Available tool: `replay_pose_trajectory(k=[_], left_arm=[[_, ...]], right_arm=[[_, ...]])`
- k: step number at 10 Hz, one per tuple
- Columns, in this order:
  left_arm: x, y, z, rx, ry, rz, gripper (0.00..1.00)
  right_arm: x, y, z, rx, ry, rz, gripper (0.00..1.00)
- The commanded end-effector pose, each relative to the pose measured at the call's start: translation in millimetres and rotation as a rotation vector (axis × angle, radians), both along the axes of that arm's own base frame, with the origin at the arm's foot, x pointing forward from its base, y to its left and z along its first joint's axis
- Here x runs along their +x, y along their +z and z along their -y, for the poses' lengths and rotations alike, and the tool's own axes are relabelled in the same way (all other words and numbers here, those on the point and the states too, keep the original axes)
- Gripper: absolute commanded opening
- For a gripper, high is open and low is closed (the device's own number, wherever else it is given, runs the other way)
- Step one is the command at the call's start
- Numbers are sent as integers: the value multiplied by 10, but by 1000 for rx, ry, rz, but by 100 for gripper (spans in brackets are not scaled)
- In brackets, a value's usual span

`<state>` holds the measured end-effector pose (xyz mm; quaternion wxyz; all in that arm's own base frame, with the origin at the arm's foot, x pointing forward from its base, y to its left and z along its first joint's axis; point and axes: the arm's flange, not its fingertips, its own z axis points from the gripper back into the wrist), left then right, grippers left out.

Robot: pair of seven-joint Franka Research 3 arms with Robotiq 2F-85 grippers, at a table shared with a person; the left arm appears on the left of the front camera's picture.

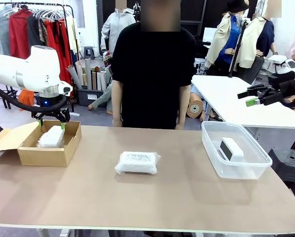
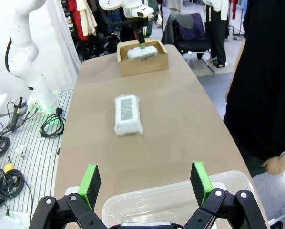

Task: Separate and place wrapped and unwrapped clocks.
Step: Pick up the Digital clock indicated by the person.

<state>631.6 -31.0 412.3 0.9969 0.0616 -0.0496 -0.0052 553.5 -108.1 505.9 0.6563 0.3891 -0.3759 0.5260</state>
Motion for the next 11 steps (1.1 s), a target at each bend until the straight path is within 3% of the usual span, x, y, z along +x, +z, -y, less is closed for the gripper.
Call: replay_pose_trajectory(k=[1, 4, 6, 7, 9, 11], left_arm=[[5, -7, -18, -1, 3, 0, 100], [0, 0, 0, 0, 0, 0, 100], [-59, 464, -24, -64, -236, 0, 100], [-111, 801, -148, -186, -332, -20, 100], [-203, 1140, -169, -348, -434, -11, 100], [-260, 1574, -201, -583, -683, 11, 100]], right_arm=[[-6, 21, -11, -3, 1, -3, 100], [-6, 21, -11, -3, 1, -3, 100], [-6, 21, -11, -3, 1, -3, 100], [-6, 21, -11, -3, 1, -3, 100], [-6, 21, -11, -3, 1, -3, 100], [-6, 21, -11, -3, 1, -3, 100]])
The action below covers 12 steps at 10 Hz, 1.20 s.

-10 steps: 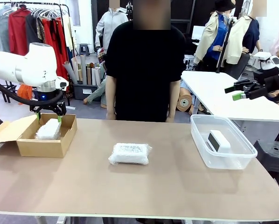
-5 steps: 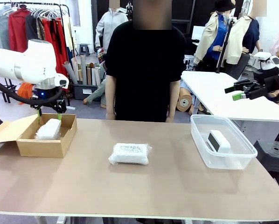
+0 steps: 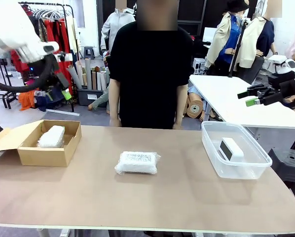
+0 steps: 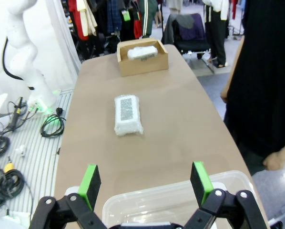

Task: Separate and place wrapped and unwrapped clocks.
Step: Pick up the Digital clock indicated by the person.

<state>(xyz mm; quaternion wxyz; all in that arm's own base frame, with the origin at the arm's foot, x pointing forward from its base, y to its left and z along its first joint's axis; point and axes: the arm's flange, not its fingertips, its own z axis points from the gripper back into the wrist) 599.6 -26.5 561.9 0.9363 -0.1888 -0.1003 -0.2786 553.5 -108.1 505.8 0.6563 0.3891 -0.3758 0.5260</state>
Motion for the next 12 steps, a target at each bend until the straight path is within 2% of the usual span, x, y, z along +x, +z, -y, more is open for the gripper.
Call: replay_pose_trajectory(k=[1, 2, 3, 4, 5, 6, 7, 8, 11, 12], left_arm=[[78, 214, -196, -151, -259, -43, 100], [89, 325, -228, -263, -440, 37, 100], [91, 364, -201, -336, -560, 161, 100], [129, 387, -230, -360, -614, 317, 100], [131, 362, -262, -366, -639, 419, 100], [148, 311, -262, -354, -675, 488, 100], [145, 286, -263, -369, -630, 591, 100], [178, 429, -230, -310, -639, 418, 100], [178, 429, -230, -310, -639, 418, 100], [217, 371, -232, -323, -643, 458, 100]], right_arm=[[-6, 22, -10, -3, 1, -3, 100], [-6, 22, -10, -3, 1, -3, 100], [-6, 22, -10, -3, 1, -3, 100], [-6, 22, -10, -3, 1, -3, 100], [-6, 22, -10, -3, 1, -3, 100], [-6, 22, -10, -3, 1, -3, 100], [-6, 22, -10, -3, 1, -3, 100], [-6, 22, -10, -3, 1, -3, 100], [-6, 22, -10, -3, 1, -3, 100], [-6, 22, -10, -3, 1, -3, 100]])
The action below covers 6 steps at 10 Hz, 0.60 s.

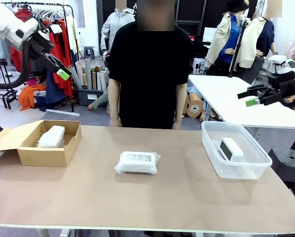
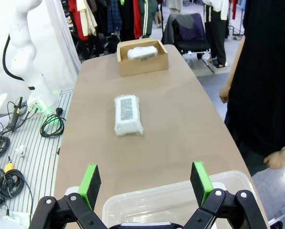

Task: Separate and place wrapped and unwrapped clocks.
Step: Pick up the Digital clock indicated by the person.

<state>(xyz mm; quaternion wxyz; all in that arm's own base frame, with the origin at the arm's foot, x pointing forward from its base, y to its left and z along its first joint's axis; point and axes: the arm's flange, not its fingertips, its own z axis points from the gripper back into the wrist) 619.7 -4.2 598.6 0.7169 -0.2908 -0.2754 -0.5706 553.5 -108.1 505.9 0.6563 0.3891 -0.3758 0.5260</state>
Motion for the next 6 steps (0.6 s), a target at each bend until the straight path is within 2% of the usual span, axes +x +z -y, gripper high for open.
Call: replay_pose_trajectory(k=[1, 2, 3, 4, 5, 6], left_arm=[[38, -166, 21, -28, 17, 102, 100], [0, -235, 93, -40, -65, 214, 100], [-48, -266, 105, -117, -179, 292, 100], [-114, -284, 115, -189, -219, 315, 100], [-189, -337, 114, -225, -232, 386, 100], [-231, -328, 69, -257, -262, 418, 100]], right_arm=[[-6, 21, -11, -3, 1, -3, 100], [-6, 21, -11, -3, 1, -3, 100], [-6, 21, -11, -3, 1, -3, 100], [-6, 21, -11, -3, 1, -3, 100], [-6, 21, -11, -3, 1, -3, 100], [-6, 21, -11, -3, 1, -3, 100]])
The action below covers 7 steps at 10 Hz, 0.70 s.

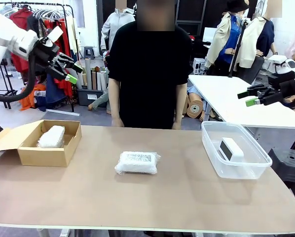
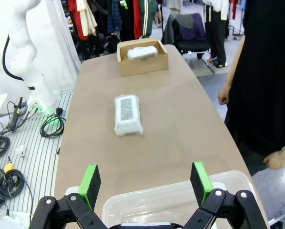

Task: Separate and place wrapped and unwrapped clocks.
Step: Pick up the Digital clock indicated by the person.

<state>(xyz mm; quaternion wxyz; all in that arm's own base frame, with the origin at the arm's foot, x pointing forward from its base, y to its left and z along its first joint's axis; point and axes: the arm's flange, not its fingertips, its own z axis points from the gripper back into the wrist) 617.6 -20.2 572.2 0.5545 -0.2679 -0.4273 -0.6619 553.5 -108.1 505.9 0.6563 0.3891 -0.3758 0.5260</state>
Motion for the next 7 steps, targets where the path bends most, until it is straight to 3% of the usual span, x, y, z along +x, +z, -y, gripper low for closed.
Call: replay_pose_trajectory(k=[1, 3, 7], left_arm=[[-219, -102, -98, -112, 11, 3, 100], [-179, -146, -172, -157, 72, -35, 100], [-121, -187, -199, -163, 90, -38, 100]], right_arm=[[-6, 22, -11, -3, 1, -3, 100], [-6, 22, -11, -3, 1, -3, 100], [-6, 22, -11, -3, 1, -3, 100]])
